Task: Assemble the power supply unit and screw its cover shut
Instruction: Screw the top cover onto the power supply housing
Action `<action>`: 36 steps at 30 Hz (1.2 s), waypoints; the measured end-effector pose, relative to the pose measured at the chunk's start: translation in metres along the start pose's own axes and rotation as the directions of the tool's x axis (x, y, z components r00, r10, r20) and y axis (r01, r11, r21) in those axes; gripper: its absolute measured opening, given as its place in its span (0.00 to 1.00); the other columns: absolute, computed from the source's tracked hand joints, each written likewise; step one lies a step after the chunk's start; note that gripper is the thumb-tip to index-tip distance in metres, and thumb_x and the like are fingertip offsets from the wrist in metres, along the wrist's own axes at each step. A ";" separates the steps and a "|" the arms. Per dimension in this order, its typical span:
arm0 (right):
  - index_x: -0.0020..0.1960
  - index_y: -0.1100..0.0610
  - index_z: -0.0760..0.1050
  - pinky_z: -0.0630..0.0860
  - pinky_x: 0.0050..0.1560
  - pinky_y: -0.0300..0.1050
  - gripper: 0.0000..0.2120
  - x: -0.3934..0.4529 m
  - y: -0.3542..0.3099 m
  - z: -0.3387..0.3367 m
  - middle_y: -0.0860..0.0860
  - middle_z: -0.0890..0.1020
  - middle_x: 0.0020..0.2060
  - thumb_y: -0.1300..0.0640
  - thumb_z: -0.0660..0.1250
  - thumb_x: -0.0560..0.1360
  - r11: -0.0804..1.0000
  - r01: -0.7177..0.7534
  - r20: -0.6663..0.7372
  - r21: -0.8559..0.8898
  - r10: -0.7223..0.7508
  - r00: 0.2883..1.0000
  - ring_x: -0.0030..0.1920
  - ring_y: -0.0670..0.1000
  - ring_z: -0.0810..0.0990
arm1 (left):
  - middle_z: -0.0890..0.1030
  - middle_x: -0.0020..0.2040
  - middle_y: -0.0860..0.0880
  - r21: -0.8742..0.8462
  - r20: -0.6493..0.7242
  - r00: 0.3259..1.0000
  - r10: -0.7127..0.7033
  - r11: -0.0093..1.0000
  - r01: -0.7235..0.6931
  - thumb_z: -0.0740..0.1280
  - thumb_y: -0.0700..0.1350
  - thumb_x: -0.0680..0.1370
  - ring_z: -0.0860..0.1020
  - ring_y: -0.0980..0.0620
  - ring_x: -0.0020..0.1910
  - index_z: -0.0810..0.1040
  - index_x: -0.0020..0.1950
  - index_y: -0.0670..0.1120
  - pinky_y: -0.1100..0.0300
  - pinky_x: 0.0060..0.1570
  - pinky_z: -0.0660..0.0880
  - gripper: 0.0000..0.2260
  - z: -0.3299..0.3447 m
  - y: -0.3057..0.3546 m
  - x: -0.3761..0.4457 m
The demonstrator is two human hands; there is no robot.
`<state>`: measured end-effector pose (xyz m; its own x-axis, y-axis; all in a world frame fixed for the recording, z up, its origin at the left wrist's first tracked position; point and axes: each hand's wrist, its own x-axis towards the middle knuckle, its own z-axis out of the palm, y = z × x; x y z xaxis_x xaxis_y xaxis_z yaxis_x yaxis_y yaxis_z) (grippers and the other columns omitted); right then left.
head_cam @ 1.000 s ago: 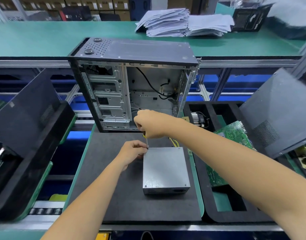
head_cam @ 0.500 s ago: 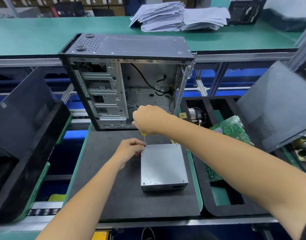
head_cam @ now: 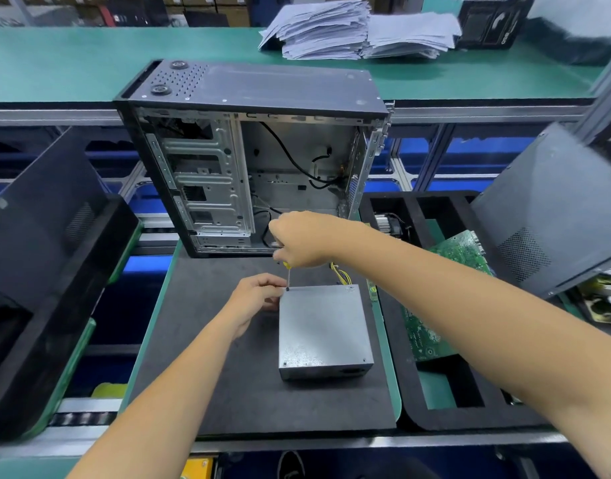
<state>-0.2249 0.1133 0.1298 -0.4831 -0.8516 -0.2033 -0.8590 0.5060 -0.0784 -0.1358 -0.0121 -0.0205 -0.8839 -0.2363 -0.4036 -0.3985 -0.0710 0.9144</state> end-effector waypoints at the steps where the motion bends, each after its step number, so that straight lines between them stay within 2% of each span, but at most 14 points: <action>1: 0.44 0.60 0.68 0.65 0.33 0.48 0.06 0.000 0.000 -0.001 0.54 0.71 0.42 0.58 0.63 0.76 0.999 0.031 0.037 0.029 -0.032 0.999 0.36 0.53 0.70 | 0.83 0.39 0.46 0.001 -0.003 1.000 -0.002 1.000 0.002 0.66 0.35 0.75 0.80 0.52 0.37 0.83 0.47 0.42 0.61 0.37 0.78 0.07 0.000 -0.001 0.000; 3: 0.47 0.64 0.73 0.67 0.32 0.50 0.05 0.001 0.000 -0.001 0.59 0.75 0.45 0.63 0.64 0.73 0.998 0.058 0.028 0.000 -0.058 0.998 0.39 0.57 0.73 | 0.84 0.41 0.44 0.003 -0.007 1.000 0.003 1.000 -0.003 0.65 0.35 0.76 0.80 0.50 0.38 0.83 0.47 0.43 0.59 0.38 0.77 0.08 -0.001 -0.002 0.000; 5: 0.43 0.61 0.69 0.62 0.27 0.45 0.08 0.000 -0.002 -0.001 0.56 0.73 0.39 0.58 0.64 0.77 0.998 0.028 -0.040 -0.055 -0.030 0.999 0.33 0.53 0.71 | 0.84 0.43 0.43 0.008 0.005 1.000 0.022 1.000 -0.022 0.66 0.35 0.75 0.80 0.50 0.39 0.83 0.47 0.43 0.60 0.39 0.78 0.07 -0.002 -0.003 -0.001; 9: 0.38 0.58 0.61 0.59 0.28 0.43 0.16 0.002 -0.006 0.003 0.52 0.66 0.35 0.51 0.58 0.81 0.985 -0.030 -0.125 -0.170 0.009 0.992 0.31 0.52 0.66 | 0.83 0.41 0.47 0.075 0.008 0.994 0.105 0.992 -0.105 0.73 0.37 0.72 0.80 0.54 0.37 0.83 0.45 0.46 0.62 0.39 0.77 0.05 -0.001 -0.004 -0.004; 14: 0.46 0.57 0.67 0.62 0.31 0.44 0.06 0.000 -0.006 -0.005 0.52 0.68 0.46 0.61 0.65 0.75 0.995 0.098 0.051 0.030 -0.099 0.994 0.36 0.50 0.68 | 0.82 0.37 0.47 0.104 0.001 0.988 0.154 0.983 -0.153 0.73 0.35 0.72 0.78 0.56 0.33 0.83 0.43 0.45 0.65 0.35 0.76 0.05 0.003 0.000 -0.004; 16: 0.40 0.58 0.69 0.60 0.29 0.42 0.07 0.000 -0.008 -0.005 0.52 0.70 0.39 0.62 0.65 0.75 0.993 0.111 -0.003 -0.046 -0.111 0.994 0.34 0.49 0.66 | 0.83 0.41 0.47 0.100 -0.004 0.990 0.138 0.986 -0.137 0.72 0.35 0.73 0.79 0.57 0.34 0.83 0.44 0.45 0.66 0.36 0.76 0.05 0.002 0.000 -0.004; 19: 0.34 0.57 0.60 0.59 0.28 0.44 0.18 0.003 -0.011 -0.002 0.51 0.66 0.32 0.55 0.59 0.81 0.991 0.017 -0.103 -0.134 -0.031 0.994 0.29 0.48 0.63 | 0.84 0.42 0.47 0.063 -0.015 0.994 0.108 0.992 -0.106 0.70 0.34 0.74 0.80 0.56 0.35 0.83 0.43 0.45 0.66 0.36 0.77 0.06 0.002 0.000 -0.005; 22: 0.43 0.57 0.63 0.60 0.30 0.45 0.11 0.002 -0.008 -0.001 0.52 0.67 0.38 0.52 0.58 0.81 0.998 0.003 -0.063 -0.061 -0.007 0.998 0.31 0.50 0.65 | 0.84 0.39 0.48 0.034 0.000 0.995 0.096 0.995 -0.096 0.69 0.34 0.74 0.79 0.56 0.34 0.83 0.42 0.45 0.66 0.35 0.77 0.07 0.003 0.002 -0.004; 24: 0.47 0.58 0.65 0.61 0.30 0.45 0.06 0.001 -0.007 -0.005 0.52 0.68 0.45 0.58 0.62 0.77 0.996 0.077 0.029 0.041 -0.078 0.997 0.35 0.52 0.69 | 0.83 0.37 0.49 0.039 -0.053 0.994 0.100 0.994 -0.098 0.68 0.34 0.75 0.79 0.55 0.33 0.83 0.43 0.45 0.65 0.34 0.76 0.08 0.001 0.001 -0.002; 26: 0.46 0.60 0.71 0.63 0.30 0.43 0.02 0.002 -0.006 -0.008 0.54 0.72 0.44 0.63 0.63 0.75 0.994 0.112 0.038 0.010 -0.112 0.993 0.38 0.54 0.72 | 0.81 0.37 0.49 0.130 -0.201 0.973 0.117 0.987 -0.092 0.66 0.35 0.76 0.77 0.55 0.33 0.83 0.43 0.46 0.61 0.34 0.76 0.09 -0.005 -0.002 0.004; 28: 0.39 0.59 0.68 0.61 0.28 0.43 0.10 0.004 -0.007 -0.006 0.54 0.71 0.36 0.58 0.62 0.78 0.994 0.057 -0.035 -0.092 -0.061 0.998 0.34 0.54 0.71 | 0.81 0.39 0.49 0.318 -0.281 0.949 0.146 0.947 -0.052 0.65 0.35 0.76 0.77 0.53 0.36 0.82 0.42 0.48 0.58 0.37 0.77 0.10 -0.012 -0.008 0.009; 30: 0.37 0.58 0.62 0.59 0.28 0.44 0.17 0.006 -0.008 -0.003 0.52 0.66 0.34 0.51 0.57 0.82 0.987 0.004 -0.074 -0.160 -0.016 0.997 0.32 0.54 0.68 | 0.81 0.40 0.49 0.521 -0.203 0.968 0.149 0.854 -0.023 0.67 0.35 0.73 0.77 0.53 0.38 0.80 0.42 0.49 0.62 0.38 0.75 0.09 -0.019 -0.016 0.012; 32: 0.40 0.58 0.62 0.61 0.30 0.44 0.16 0.006 -0.007 -0.002 0.53 0.69 0.38 0.49 0.57 0.81 0.991 0.003 -0.034 -0.134 -0.008 0.999 0.33 0.53 0.68 | 0.79 0.42 0.50 0.629 -0.067 0.991 0.115 0.776 -0.047 0.71 0.36 0.71 0.75 0.54 0.37 0.80 0.44 0.49 0.67 0.37 0.70 0.08 -0.021 -0.023 0.013; 36: 0.46 0.64 0.72 0.66 0.32 0.48 0.05 0.008 -0.007 -0.007 0.57 0.74 0.46 0.62 0.64 0.73 0.992 0.115 0.089 -0.054 -0.110 0.990 0.40 0.57 0.74 | 0.78 0.45 0.48 0.654 0.030 0.993 0.112 0.749 -0.104 0.75 0.40 0.70 0.71 0.57 0.33 0.80 0.47 0.47 0.64 0.39 0.69 0.09 -0.015 -0.032 0.015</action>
<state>-0.2242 0.1024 0.1360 -0.3685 -0.8866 -0.2795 -0.9168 0.3965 -0.0488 -0.1330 -0.0285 -0.0555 -0.9298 -0.2139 -0.2997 -0.3669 0.6049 0.7067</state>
